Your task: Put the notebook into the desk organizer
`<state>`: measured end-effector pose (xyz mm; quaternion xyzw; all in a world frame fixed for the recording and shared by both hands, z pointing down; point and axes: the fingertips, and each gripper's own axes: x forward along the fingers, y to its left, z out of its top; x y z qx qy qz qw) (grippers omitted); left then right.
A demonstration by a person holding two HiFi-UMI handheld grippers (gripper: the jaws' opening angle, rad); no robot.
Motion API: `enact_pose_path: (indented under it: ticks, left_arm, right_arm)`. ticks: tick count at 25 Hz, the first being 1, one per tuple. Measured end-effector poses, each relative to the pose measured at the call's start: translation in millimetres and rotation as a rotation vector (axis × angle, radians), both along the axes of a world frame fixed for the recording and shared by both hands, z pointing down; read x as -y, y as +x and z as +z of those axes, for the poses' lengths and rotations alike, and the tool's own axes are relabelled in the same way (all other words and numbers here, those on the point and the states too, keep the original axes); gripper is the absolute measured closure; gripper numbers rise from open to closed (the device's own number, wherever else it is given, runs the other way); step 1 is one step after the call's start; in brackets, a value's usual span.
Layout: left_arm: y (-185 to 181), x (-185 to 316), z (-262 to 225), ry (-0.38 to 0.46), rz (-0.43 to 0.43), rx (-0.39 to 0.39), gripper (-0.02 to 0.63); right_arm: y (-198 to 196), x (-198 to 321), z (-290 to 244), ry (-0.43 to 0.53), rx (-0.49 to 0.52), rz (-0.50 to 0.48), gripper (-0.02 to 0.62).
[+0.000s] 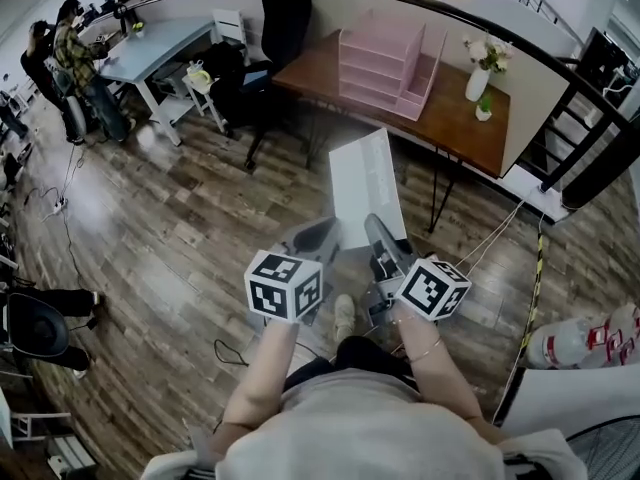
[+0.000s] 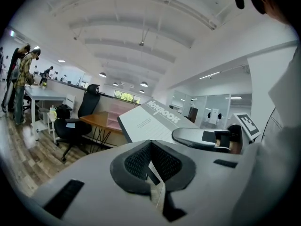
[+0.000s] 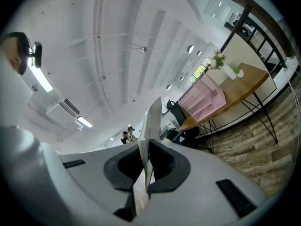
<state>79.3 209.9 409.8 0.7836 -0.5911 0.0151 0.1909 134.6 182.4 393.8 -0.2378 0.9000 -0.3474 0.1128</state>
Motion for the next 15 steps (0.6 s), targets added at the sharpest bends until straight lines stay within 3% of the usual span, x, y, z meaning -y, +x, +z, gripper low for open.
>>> enact_pose_path:
  ticks: [7, 15]
  left_arm:
    - [-31.1, 83.5, -6.1, -0.001, 0.017, 0.003, 0.597]
    - [-82.0, 177.8, -18.6, 0.03, -0.037, -0.023, 0.595]
  right_arm:
    - [-37.3, 84.0, -10.8, 0.007, 0.036, -0.005, 0.575]
    - [-83.0, 176.2, -20.0, 0.017, 0.035, -0.045, 0.575]
